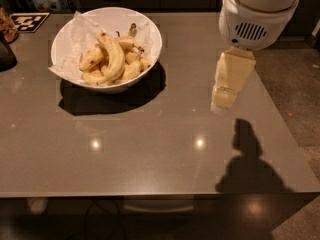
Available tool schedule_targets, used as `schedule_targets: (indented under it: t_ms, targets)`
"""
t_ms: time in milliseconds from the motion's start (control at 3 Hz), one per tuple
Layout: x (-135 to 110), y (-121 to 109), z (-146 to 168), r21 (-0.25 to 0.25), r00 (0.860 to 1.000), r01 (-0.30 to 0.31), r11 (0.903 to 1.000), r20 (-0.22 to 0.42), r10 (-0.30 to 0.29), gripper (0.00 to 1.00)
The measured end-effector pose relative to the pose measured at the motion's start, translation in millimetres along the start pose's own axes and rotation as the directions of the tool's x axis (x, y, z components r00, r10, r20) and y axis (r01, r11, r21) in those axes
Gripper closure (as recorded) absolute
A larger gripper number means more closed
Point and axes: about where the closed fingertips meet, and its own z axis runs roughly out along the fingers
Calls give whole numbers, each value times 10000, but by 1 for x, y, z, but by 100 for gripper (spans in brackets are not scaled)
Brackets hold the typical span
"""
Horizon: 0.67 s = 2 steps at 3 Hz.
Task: Pick banana from white bowl
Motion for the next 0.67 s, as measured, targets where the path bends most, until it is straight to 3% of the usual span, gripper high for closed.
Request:
schedule_targets:
  t_ms: [333, 667]
  targets:
    - [-36, -2, 0, 365, 9995, -15, 9993, -318, 26, 0]
    - [-74, -7, 3, 579, 9977, 338, 9978, -603, -303, 0]
